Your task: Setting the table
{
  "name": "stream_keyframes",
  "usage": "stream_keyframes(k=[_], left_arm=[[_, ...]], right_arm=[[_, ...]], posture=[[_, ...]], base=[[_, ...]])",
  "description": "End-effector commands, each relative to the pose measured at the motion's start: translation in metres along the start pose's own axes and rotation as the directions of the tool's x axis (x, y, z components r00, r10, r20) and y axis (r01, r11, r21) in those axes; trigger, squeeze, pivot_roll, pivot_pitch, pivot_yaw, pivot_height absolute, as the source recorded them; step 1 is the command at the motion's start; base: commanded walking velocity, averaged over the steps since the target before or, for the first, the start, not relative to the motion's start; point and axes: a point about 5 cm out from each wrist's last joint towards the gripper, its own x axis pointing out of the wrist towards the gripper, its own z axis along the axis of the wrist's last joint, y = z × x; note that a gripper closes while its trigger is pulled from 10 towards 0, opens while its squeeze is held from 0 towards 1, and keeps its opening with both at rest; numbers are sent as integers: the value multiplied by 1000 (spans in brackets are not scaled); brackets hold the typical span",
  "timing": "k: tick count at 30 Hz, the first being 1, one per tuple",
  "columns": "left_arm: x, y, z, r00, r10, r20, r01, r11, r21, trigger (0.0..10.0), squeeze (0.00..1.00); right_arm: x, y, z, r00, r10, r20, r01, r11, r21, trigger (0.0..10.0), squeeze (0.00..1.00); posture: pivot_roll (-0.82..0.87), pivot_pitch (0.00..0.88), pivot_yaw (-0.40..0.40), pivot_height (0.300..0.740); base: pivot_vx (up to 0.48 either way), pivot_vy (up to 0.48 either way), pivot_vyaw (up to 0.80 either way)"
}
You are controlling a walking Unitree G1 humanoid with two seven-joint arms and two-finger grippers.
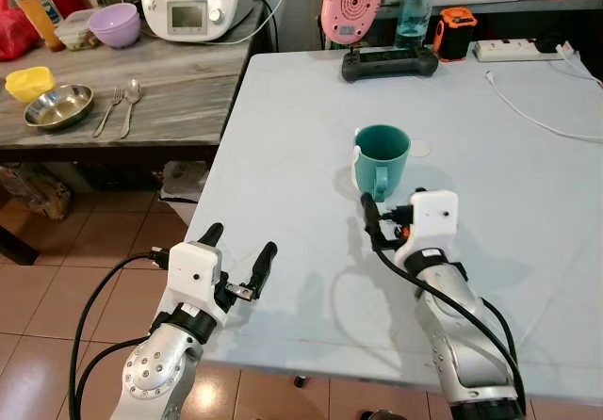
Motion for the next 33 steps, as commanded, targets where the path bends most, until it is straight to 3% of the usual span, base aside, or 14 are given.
stream_keyframes(k=[1,6,7,8,10,28,30,31,32,33], left_arm=[[0,4,2,1000,3,-1,-3,1000,11,10000,0],[2,4,3,1000,6,4,-6,1000,11,10000,0],[2,4,2,1000,5,5,-6,1000,11,10000,0],[2,3,2,1000,5,6,-5,1000,10,10000,0],[2,4,2,1000,6,6,-6,1000,10,10000,0],[7,3,1,1000,-1,13,0,1000,12,10000,0],[7,3,1,1000,-1,13,1,1000,12,10000,0],[7,3,1,1000,-1,13,1,1000,12,10000,0],[8,3,1,1000,0,13,0,1000,12,10000,0],[7,4,1,1000,1,12,-2,1000,13,10000,0]], right_arm=[[3,9,0,1000,17,2,-17,1000,7,10000,0],[10,11,2,1000,16,12,-16,1000,4,10000,0],[11,11,2,1000,13,15,-13,1000,2,7137,0],[12,11,2,1000,5,17,-5,1000,1,157,0],[13,9,3,1000,-2,22,2,1000,-3,0,0],[12,-26,5,996,-85,41,88,992,-86,0,0],[12,-25,6,997,-71,42,74,993,-87,1294,0],[12,-25,6,997,-71,42,74,993,-87,1294,0],[13,-21,6,998,-45,45,48,996,-81,6471,0],[13,-18,7,999,-30,46,33,996,-79,10000,0]], posture=[[-67,143,118,740],[-66,137,116,740],[-66,136,114,740],[-66,136,114,740],[-66,134,111,740],[-89,123,112,740],[-90,121,111,740],[-90,121,111,740],[-90,121,111,740],[-87,121,110,740]], base=[[0,0,0],[0,0,0],[0,0,0],[0,0,0],[0,0,0],[0,0,0],[0,0,0],[0,0,0],[0,0,0],[0,0,0]])
